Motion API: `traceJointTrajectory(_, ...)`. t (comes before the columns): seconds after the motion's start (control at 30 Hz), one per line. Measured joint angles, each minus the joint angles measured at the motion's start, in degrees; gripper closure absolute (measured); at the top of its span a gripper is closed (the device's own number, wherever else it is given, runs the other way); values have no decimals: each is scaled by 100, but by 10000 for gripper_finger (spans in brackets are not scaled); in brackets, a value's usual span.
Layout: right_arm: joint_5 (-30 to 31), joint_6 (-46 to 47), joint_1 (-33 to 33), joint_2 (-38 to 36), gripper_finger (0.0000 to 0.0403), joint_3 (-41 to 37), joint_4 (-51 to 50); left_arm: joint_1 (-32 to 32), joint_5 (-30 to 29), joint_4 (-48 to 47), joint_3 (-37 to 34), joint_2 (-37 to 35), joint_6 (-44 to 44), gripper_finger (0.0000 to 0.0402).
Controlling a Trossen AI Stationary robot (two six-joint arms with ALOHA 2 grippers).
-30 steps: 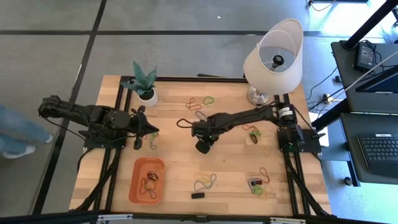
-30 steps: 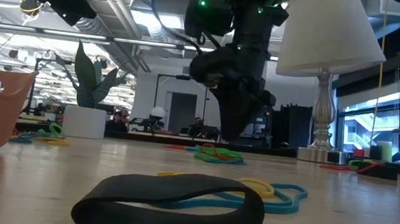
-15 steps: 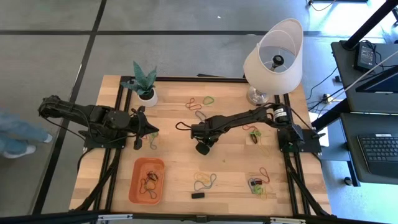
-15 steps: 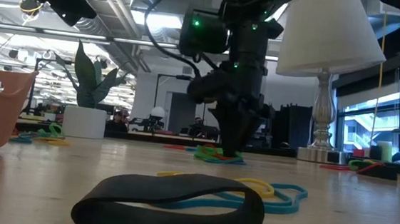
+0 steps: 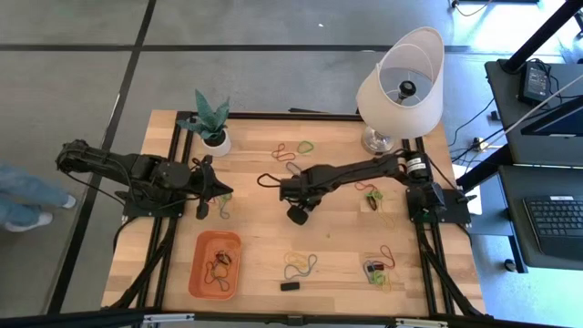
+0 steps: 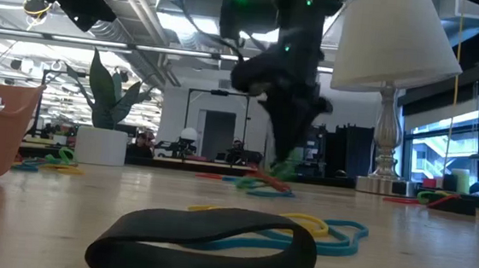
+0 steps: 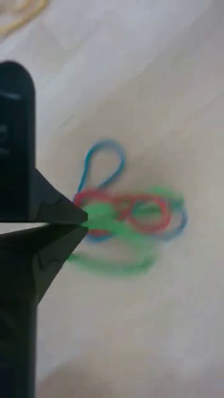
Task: Pick and place rubber bands into bin
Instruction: Put the green rubber band into the orange bin
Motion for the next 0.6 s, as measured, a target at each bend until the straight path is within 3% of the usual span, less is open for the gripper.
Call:
traceJointTrajectory(0.2, 548, -12, 81, 0, 395, 580, -819, -2, 0, 20, 0, -2, -98, 400)
traceJointTrajectory(0.6, 595, -739, 267, 0, 397, 1896, -675, -2, -272, 464, 0, 0, -98, 387)
